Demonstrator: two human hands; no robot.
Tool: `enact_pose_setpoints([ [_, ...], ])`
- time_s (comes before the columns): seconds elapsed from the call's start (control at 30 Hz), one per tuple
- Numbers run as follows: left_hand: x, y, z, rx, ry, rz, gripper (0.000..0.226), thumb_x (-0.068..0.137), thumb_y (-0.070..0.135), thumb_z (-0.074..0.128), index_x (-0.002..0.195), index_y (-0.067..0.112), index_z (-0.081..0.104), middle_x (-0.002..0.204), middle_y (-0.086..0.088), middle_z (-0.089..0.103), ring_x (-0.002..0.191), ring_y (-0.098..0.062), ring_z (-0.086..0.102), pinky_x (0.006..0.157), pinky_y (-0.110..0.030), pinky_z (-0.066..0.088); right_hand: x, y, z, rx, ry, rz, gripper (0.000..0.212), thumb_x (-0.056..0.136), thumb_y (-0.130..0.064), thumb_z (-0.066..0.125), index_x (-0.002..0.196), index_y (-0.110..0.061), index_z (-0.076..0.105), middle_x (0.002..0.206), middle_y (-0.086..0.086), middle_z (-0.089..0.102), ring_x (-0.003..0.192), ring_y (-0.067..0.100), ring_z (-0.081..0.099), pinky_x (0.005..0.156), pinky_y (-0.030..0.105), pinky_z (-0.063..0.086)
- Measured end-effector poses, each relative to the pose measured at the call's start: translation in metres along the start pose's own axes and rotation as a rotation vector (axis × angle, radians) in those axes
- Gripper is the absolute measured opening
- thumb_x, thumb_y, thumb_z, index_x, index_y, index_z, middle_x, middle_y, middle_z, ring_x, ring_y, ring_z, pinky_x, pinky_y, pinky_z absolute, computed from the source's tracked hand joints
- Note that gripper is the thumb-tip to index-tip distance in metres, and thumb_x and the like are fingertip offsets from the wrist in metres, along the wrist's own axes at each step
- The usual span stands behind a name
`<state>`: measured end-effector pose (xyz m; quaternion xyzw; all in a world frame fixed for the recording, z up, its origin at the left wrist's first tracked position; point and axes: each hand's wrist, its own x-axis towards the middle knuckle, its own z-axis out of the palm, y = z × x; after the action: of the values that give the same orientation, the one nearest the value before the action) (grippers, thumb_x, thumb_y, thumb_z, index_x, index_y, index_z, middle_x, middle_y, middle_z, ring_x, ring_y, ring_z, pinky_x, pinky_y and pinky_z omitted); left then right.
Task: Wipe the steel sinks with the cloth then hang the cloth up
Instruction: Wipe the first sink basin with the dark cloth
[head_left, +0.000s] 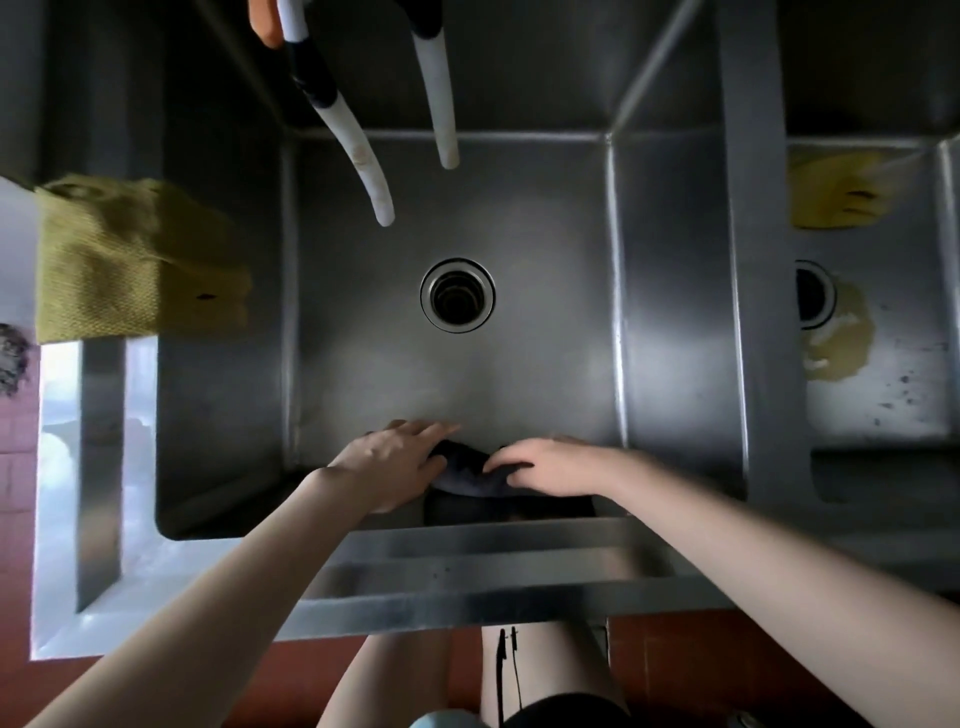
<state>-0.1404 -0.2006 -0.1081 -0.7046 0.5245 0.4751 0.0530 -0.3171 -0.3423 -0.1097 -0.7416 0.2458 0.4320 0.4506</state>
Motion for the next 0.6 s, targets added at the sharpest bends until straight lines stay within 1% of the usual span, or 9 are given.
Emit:
enact_pose_setpoints([
  [0.03,-0.004,0.001,-0.001,-0.022,0.007,0.025,0.048,0.097,0.038,0.039,0.143,0.038,0.028,0.145,0.006,0.041,0.133,-0.019,0.036,0.108,-0.041,0.034,-0.012,-0.007,-0.004,0.005,-0.002,-0.028,0.038,0.094,-0.028,0.045,0.126,-0.049,0.051,0.137,-0.014,0.050,0.115,0.014,0.048,0.092,0.024,0.033],
  [0.1,-0.013,0.005,-0.005,-0.051,0.014,0.069,0.047,0.094,0.046,0.033,0.140,0.037,0.036,0.142,0.007,0.045,0.130,-0.017,0.039,0.108,-0.040,0.034,-0.036,-0.019,-0.010,0.009,0.002,-0.085,0.039,0.096,-0.025,0.044,0.129,-0.045,0.051,0.136,-0.014,0.049,0.119,0.013,0.046,0.092,0.023,0.031],
  [0.17,-0.022,0.007,-0.007,-0.056,0.033,0.102,0.062,0.082,0.059,0.019,0.136,0.037,0.041,0.138,0.009,0.049,0.128,-0.015,0.042,0.107,-0.039,0.035,-0.050,-0.023,-0.011,-0.001,0.022,-0.122,0.039,0.096,-0.025,0.044,0.129,-0.044,0.051,0.133,-0.012,0.051,0.120,0.013,0.045,0.096,0.024,0.032],
  [0.23,-0.024,0.008,-0.005,-0.029,0.042,0.115,0.066,0.078,0.060,0.014,0.134,0.038,0.043,0.134,0.010,0.052,0.125,-0.014,0.045,0.105,-0.038,0.038,-0.049,-0.022,-0.009,-0.014,0.027,-0.124,0.040,0.095,-0.027,0.044,0.130,-0.044,0.049,0.132,-0.011,0.052,0.120,0.013,0.046,0.099,0.027,0.035],
  [0.33,-0.018,0.008,-0.006,0.008,-0.013,0.077,0.042,0.093,0.047,0.032,0.131,0.040,0.045,0.132,0.009,0.054,0.123,-0.015,0.047,0.103,-0.038,0.039,-0.027,-0.018,-0.008,-0.023,-0.024,-0.078,0.040,0.095,-0.032,0.044,0.133,-0.047,0.046,0.140,-0.012,0.049,0.123,0.018,0.047,0.101,0.029,0.037],
  [0.37,-0.014,0.008,-0.006,0.015,-0.035,0.068,0.038,0.095,0.044,0.036,0.131,0.041,0.046,0.132,0.009,0.054,0.122,-0.016,0.048,0.103,-0.038,0.040,-0.018,-0.019,-0.007,-0.032,-0.040,-0.070,0.041,0.096,-0.032,0.045,0.134,-0.046,0.045,0.142,-0.011,0.047,0.125,0.019,0.046,0.101,0.029,0.037],
  [0.43,-0.009,0.009,-0.005,0.037,-0.063,0.041,0.037,0.096,0.045,0.037,0.132,0.041,0.045,0.132,0.007,0.054,0.123,-0.017,0.048,0.101,-0.037,0.041,0.002,-0.019,-0.004,-0.056,-0.064,-0.061,0.042,0.097,-0.030,0.047,0.138,-0.040,0.044,0.147,-0.007,0.043,0.129,0.021,0.043,0.104,0.030,0.035],
  [0.5,-0.004,0.010,-0.003,0.050,-0.060,0.018,0.036,0.095,0.045,0.038,0.130,0.043,0.044,0.132,0.007,0.055,0.121,-0.018,0.049,0.099,-0.036,0.042,0.022,-0.019,-0.001,-0.068,-0.103,-0.041,0.043,0.098,-0.029,0.046,0.140,-0.035,0.042,0.149,-0.003,0.040,0.131,0.022,0.041,0.108,0.035,0.033],
  [0.6,0.006,0.013,-0.004,0.049,-0.054,0.004,0.035,0.093,0.042,0.040,0.128,0.043,0.043,0.130,0.006,0.054,0.120,-0.018,0.050,0.097,-0.036,0.043,0.039,-0.015,-0.001,-0.069,-0.161,-0.022,0.043,0.098,-0.031,0.044,0.141,-0.033,0.041,0.148,0.000,0.042,0.130,0.025,0.043,0.106,0.037,0.034],
])
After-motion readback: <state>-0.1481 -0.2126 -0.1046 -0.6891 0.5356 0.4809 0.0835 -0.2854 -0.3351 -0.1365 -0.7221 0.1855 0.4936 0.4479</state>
